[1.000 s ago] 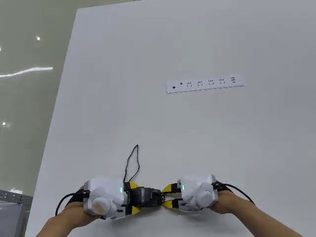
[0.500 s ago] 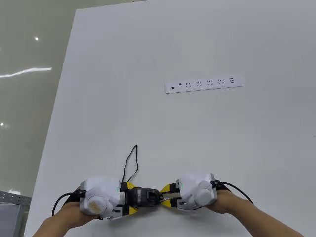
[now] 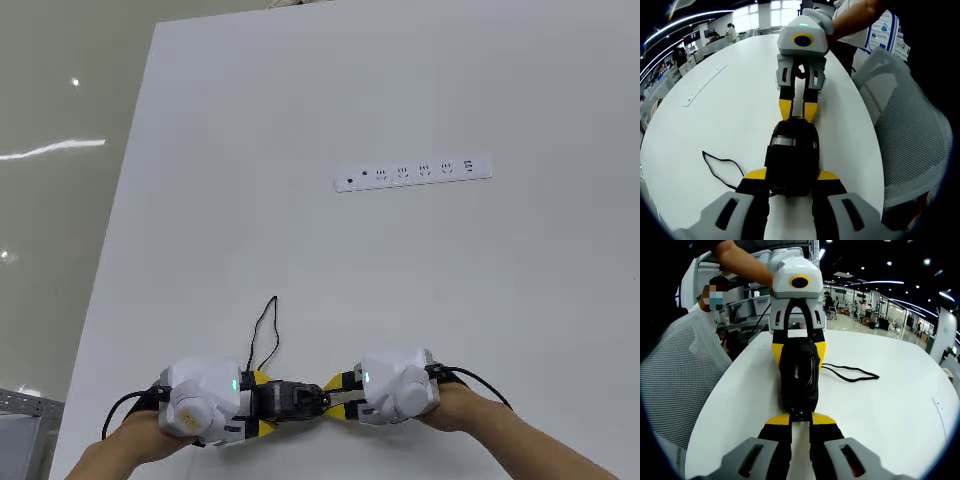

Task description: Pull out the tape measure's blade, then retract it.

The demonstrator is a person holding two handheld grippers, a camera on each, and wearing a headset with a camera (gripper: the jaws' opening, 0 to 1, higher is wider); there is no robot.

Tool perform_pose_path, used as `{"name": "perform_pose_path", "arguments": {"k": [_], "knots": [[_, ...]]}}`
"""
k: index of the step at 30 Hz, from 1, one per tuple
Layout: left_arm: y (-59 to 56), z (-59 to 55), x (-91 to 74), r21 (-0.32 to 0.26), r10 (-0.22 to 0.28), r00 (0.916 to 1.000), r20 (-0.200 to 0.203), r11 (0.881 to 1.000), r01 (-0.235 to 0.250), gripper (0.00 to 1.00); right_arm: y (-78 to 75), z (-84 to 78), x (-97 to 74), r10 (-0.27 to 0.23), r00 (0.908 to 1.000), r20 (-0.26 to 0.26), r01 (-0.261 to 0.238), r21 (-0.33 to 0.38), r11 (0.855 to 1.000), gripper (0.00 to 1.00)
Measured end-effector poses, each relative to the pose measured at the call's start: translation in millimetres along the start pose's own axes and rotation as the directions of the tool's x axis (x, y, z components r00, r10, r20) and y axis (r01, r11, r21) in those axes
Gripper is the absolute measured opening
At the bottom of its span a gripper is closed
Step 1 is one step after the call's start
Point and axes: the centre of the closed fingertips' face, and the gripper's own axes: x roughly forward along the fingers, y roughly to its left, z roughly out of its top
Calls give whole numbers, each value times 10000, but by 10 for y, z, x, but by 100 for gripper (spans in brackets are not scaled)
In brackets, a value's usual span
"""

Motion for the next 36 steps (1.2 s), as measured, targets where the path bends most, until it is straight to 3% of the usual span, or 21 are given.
{"name": "perform_pose_path", "arguments": {"k": [36], "knots": [[6,-30,-14,-51,26,10000,-78,10000,-27,28,-5,29,-17,57,10000,7,-57,-23,10000,10]]}}
